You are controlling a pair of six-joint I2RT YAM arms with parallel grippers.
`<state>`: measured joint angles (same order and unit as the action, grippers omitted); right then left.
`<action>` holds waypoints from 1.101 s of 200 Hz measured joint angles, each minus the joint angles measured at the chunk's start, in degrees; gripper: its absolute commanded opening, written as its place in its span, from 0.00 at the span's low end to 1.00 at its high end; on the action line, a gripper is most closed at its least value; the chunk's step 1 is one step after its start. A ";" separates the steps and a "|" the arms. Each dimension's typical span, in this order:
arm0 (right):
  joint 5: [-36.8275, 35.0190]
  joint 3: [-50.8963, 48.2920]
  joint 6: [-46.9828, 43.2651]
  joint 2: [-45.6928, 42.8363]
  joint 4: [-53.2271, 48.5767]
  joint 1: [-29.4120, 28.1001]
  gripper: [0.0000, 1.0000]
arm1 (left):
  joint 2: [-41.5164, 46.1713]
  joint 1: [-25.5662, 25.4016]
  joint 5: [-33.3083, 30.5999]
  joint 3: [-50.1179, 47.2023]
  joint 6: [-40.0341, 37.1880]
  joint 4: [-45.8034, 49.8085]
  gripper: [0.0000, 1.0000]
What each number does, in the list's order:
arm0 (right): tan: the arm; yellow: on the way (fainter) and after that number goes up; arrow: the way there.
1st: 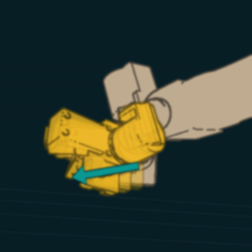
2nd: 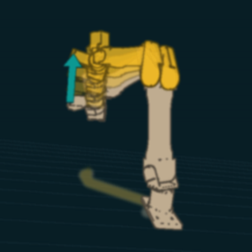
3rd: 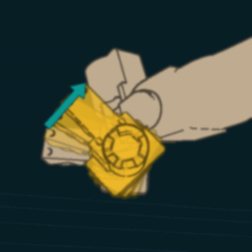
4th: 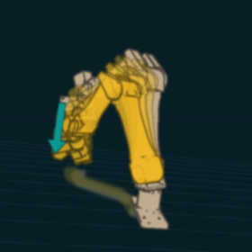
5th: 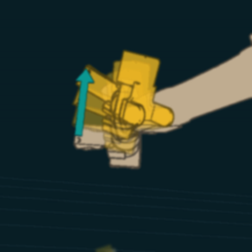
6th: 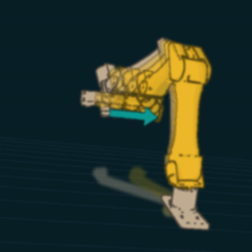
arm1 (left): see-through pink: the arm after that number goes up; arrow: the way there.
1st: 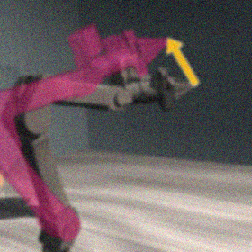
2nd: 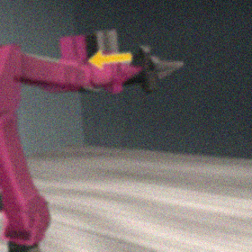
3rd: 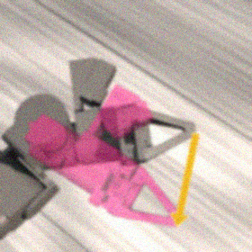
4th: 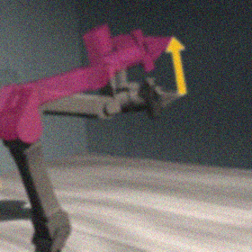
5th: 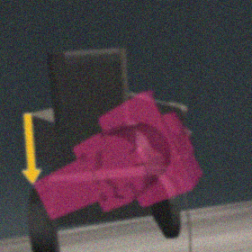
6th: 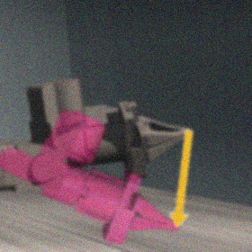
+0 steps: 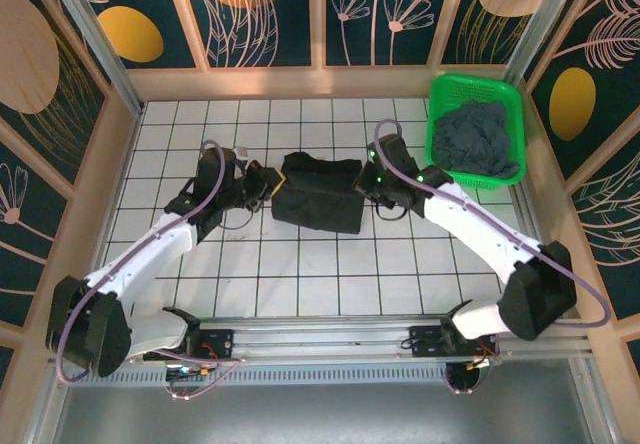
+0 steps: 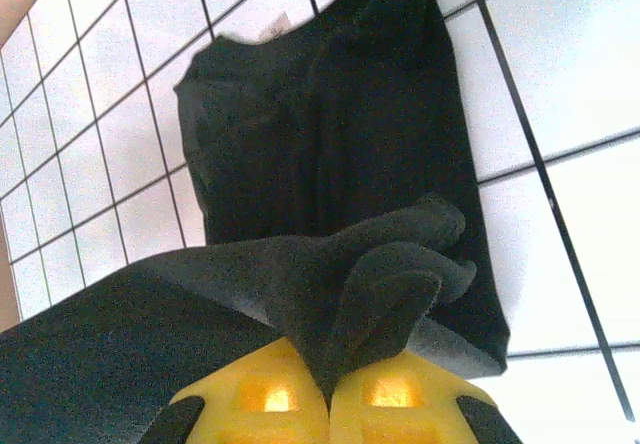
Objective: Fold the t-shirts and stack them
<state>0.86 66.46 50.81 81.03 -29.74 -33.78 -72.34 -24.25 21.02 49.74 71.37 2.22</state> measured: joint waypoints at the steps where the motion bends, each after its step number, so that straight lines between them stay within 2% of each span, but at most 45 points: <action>1: 0.09 0.13 -0.13 0.17 0.02 0.13 0.00 | -0.22 0.07 -0.02 0.15 -0.07 -0.02 0.00; 67: 7.54 11.15 -5.53 15.76 3.98 8.20 0.00 | -17.00 3.93 0.11 12.57 -4.81 -1.03 0.02; 73: 7.91 11.87 -5.66 17.25 4.15 8.63 0.08 | -18.95 4.22 0.13 13.64 -5.40 -1.20 0.10; 89: 8.48 13.33 -6.29 21.29 4.92 9.66 0.41 | -24.79 4.81 0.24 17.09 -7.52 -1.29 0.36; 98: 8.07 13.84 -7.19 23.15 5.18 10.14 0.52 | -28.06 5.07 0.00 19.37 -8.22 -1.09 0.48; 102: 7.91 13.94 -7.34 23.80 5.22 10.34 0.55 | -29.33 5.22 -0.15 20.31 -9.18 -1.01 0.52; 105: 7.74 14.03 -7.91 24.30 5.22 10.58 0.64 | -30.23 5.31 -0.26 21.03 -9.11 -0.87 0.54; 111: 7.37 14.08 -8.57 25.07 5.22 10.97 0.72 | -32.00 5.57 -0.72 22.51 -9.86 -0.50 0.55; 119: 6.82 14.08 -9.09 25.70 5.22 11.34 0.77 | -33.27 5.77 -1.18 23.76 -10.71 -0.17 0.59; 149: 4.68 13.42 -10.47 24.59 6.32 12.07 0.79 | -31.10 6.14 -2.67 23.19 -11.78 0.63 0.56; 179: 3.52 5.73 -10.45 16.63 8.33 12.04 0.77 | -21.09 4.94 -3.19 12.74 -9.38 -0.63 0.54; 207: 3.34 -4.42 -9.75 7.04 9.99 11.87 0.77 | -14.97 -1.64 -3.50 3.54 -2.84 -3.26 0.57; 220: 3.58 -9.03 -8.83 2.73 10.45 11.65 0.77 | -14.60 -5.64 -3.58 0.37 1.29 -5.22 0.62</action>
<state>4.45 57.43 41.98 83.77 -19.29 -22.13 -86.94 -29.89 17.43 50.11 72.66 -3.01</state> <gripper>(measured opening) 0.769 0.574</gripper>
